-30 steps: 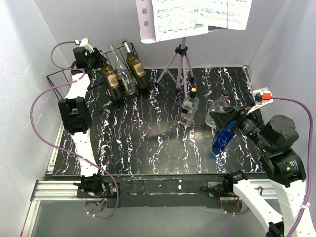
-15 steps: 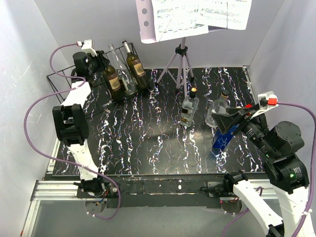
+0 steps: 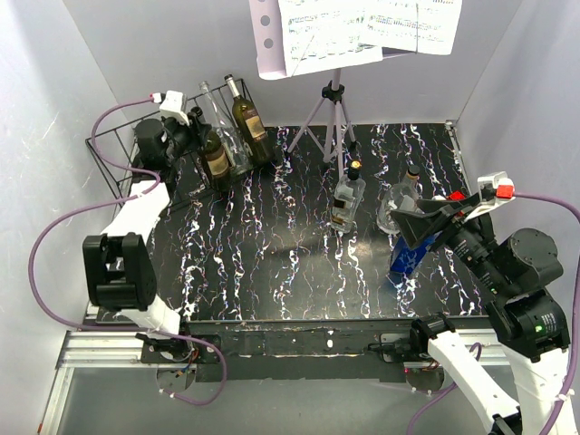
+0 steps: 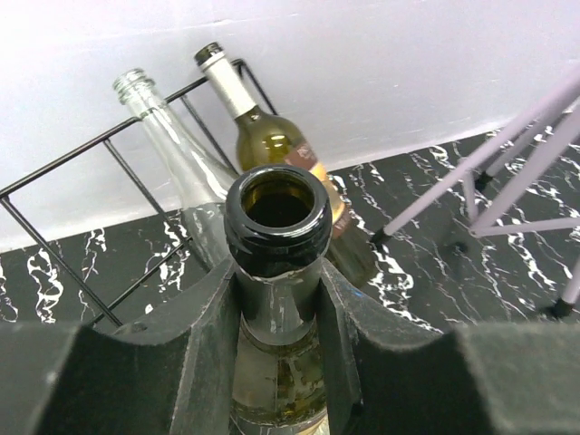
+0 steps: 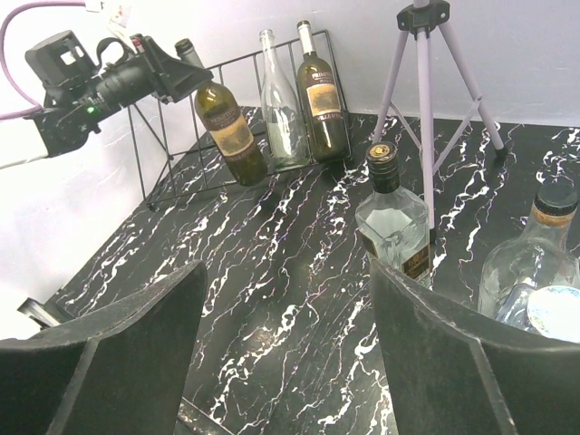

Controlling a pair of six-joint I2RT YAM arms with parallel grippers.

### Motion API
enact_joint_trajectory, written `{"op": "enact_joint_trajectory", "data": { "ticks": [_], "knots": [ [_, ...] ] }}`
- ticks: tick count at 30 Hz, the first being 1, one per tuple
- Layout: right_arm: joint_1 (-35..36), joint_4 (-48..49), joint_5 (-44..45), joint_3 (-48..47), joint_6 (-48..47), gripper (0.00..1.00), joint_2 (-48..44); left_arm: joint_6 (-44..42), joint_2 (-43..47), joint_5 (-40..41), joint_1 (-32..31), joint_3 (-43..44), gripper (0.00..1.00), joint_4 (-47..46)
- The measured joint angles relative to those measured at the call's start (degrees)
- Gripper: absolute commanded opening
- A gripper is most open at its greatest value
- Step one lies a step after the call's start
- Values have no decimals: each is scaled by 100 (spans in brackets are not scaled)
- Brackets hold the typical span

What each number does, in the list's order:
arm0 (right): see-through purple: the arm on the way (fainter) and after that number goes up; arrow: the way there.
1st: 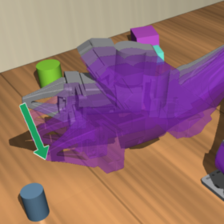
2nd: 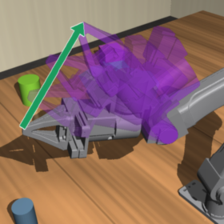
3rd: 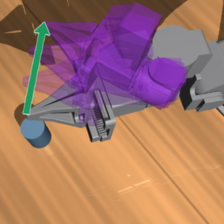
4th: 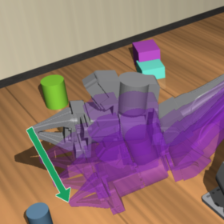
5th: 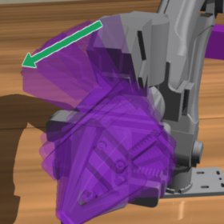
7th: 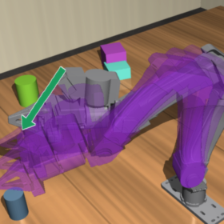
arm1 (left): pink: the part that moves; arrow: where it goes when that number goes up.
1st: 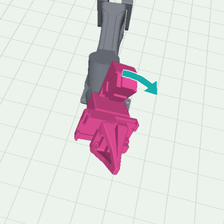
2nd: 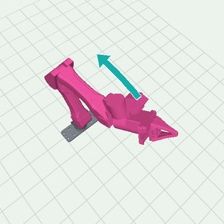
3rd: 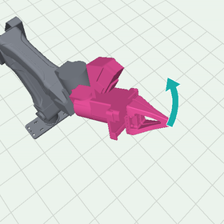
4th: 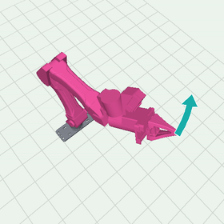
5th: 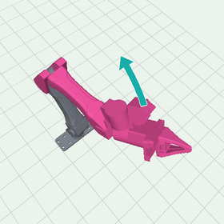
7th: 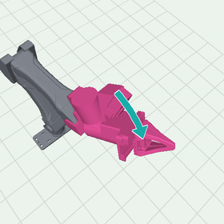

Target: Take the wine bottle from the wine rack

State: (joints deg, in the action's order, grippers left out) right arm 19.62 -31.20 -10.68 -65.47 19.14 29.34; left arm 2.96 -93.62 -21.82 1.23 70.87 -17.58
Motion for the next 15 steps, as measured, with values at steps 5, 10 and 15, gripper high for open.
{"op": "enact_joint_trajectory", "data": {
  "ticks": [5, 10, 15],
  "knots": [
    [0, 2, -4, 0, 0, 80, -9, -74, 787, -22, -238, -564, 0, 37],
    [0, 4, -28, 0, 0, 80, -13, -149, 1880, 33, -745, -1272, 0, 216],
    [0, -2, -66, 2, -2, 80, -61, -33, 2813, 72, -1381, -1845, 0, 538]
  ]
}}
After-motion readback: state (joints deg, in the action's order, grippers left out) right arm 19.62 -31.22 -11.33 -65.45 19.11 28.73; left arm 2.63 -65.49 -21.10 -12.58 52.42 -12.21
